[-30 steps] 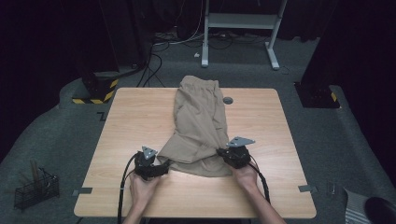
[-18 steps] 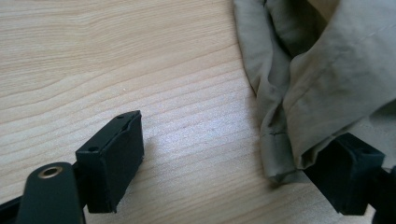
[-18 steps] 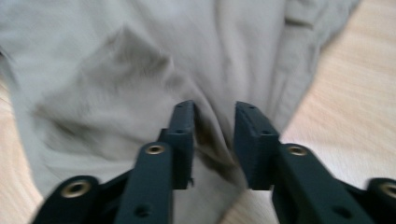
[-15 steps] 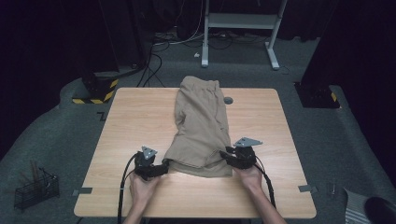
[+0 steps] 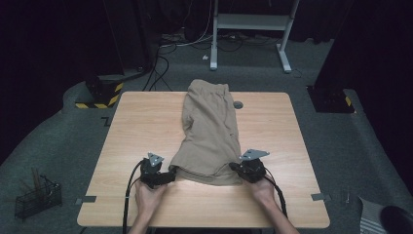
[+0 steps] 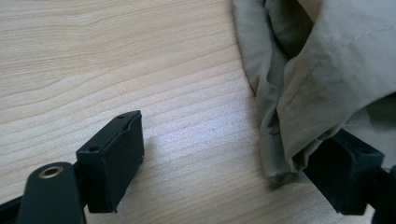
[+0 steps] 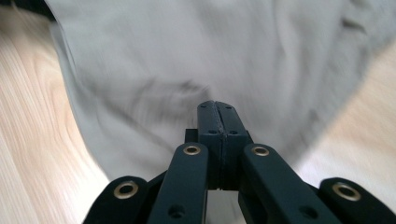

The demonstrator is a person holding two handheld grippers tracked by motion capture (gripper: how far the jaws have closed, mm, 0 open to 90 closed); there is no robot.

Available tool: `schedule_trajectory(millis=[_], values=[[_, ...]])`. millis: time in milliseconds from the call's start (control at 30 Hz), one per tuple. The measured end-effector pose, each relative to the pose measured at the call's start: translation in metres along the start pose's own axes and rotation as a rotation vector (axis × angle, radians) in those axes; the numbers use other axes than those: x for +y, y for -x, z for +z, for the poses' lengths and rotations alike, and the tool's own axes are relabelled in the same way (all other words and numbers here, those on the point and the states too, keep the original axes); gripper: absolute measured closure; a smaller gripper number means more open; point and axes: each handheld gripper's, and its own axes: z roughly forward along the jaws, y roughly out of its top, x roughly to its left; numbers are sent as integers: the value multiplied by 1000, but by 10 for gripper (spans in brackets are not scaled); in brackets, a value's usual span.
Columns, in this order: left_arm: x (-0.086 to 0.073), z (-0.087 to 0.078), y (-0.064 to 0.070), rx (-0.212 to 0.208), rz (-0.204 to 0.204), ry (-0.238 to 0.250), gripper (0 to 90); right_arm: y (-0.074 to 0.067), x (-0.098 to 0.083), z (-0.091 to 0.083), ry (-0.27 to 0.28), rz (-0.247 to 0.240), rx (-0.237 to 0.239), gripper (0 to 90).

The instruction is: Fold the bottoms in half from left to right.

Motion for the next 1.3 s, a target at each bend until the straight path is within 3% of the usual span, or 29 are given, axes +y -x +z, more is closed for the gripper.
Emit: schedule_trajectory(millis=[200,367,433,533,633,700,767,867,933,1033,1167,1300], values=[[0,0,0,0,-4,3,183,10,-18,-15,-4,14,-47,900],[0,0,0,-3,-2,3,186,16,-26,-22,26,64,-27,896],[-1,-1,0,-7,-1,3,188,16,-21,-22,54,79,-26,835],[-1,-1,0,-7,-1,3,189,10,-9,-15,71,87,-40,652],[-1,-1,0,-7,-1,4,189,5,0,-3,53,81,-130,558],[-1,-1,0,-7,-1,4,190,11,3,4,48,116,-158,540],[-1,-1,0,-7,-2,4,190,16,5,11,26,144,-174,567],[-1,-1,0,-7,-2,4,191,22,4,19,0,153,-145,766],[-1,-1,0,-7,-2,4,190,21,5,18,8,126,-147,884],[-1,-1,0,-7,-1,4,191,24,10,10,24,103,-167,899],[-1,-1,0,-7,1,4,192,34,13,0,37,113,-201,900],[-1,-1,0,-8,-4,9,197,41,6,11,-24,137,-199,892]])
